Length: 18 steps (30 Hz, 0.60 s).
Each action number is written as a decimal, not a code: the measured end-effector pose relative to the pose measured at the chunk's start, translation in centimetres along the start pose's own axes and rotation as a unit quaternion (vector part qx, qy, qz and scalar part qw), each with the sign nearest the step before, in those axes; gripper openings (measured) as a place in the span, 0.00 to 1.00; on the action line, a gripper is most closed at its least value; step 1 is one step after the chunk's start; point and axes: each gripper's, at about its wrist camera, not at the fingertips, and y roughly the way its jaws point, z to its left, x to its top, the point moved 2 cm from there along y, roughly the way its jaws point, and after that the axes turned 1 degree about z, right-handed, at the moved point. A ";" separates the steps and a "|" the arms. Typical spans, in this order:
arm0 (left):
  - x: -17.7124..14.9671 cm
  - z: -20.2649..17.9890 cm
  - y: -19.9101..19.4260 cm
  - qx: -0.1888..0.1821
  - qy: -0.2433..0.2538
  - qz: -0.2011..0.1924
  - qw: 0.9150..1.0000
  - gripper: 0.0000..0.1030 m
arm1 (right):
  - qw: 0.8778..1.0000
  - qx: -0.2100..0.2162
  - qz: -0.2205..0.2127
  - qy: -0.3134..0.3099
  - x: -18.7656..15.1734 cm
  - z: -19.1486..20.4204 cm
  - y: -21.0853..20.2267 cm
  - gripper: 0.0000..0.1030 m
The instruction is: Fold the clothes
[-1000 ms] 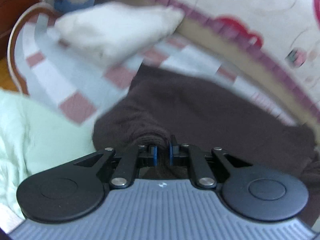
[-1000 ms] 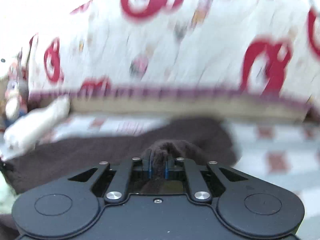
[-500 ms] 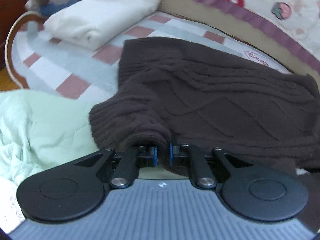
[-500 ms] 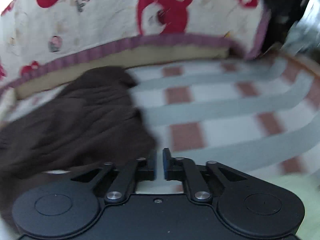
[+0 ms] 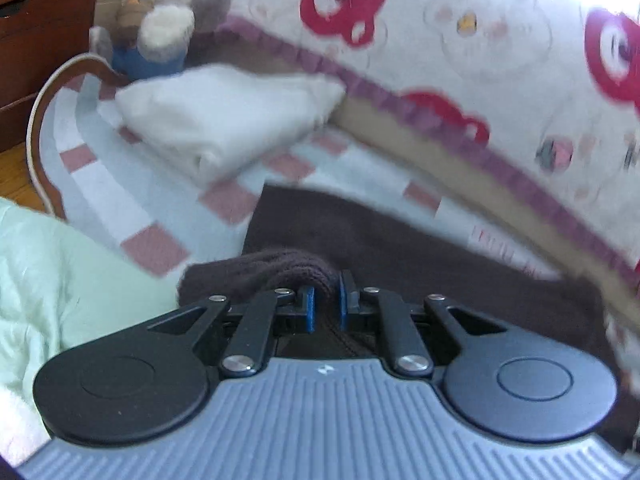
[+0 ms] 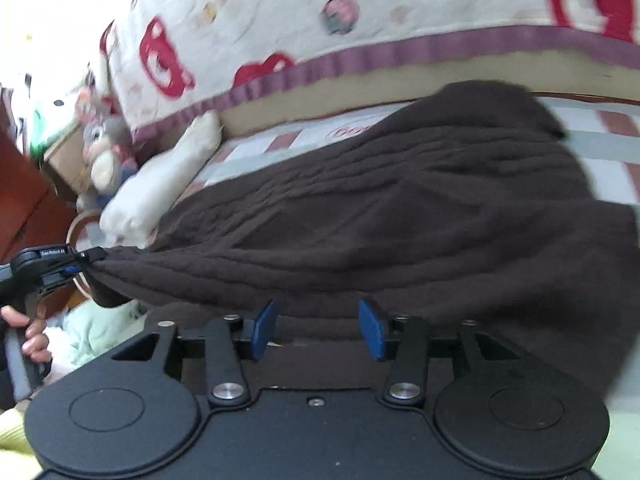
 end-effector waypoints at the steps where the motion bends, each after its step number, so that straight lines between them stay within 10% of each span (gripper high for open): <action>1: -0.7 0.2 0.3 0.004 0.000 0.013 1.000 0.10 | 1.000 -0.005 0.010 0.000 0.0 0.3 1.2 0.52; 7: -0.3 2.1 -0.3 -0.003 -0.057 -0.004 0.998 0.06 | 0.971 -0.057 0.061 -0.223 -1.0 6.4 5.3 0.52; 11: 1.4 0.0 -2.4 -0.010 0.001 -0.057 0.998 0.11 | 0.978 0.042 0.084 -0.188 -0.1 7.6 4.1 0.52; 18: -1.1 0.7 -1.0 0.013 0.002 0.037 0.999 0.16 | 0.978 0.156 0.136 -0.004 -0.6 5.8 3.2 0.70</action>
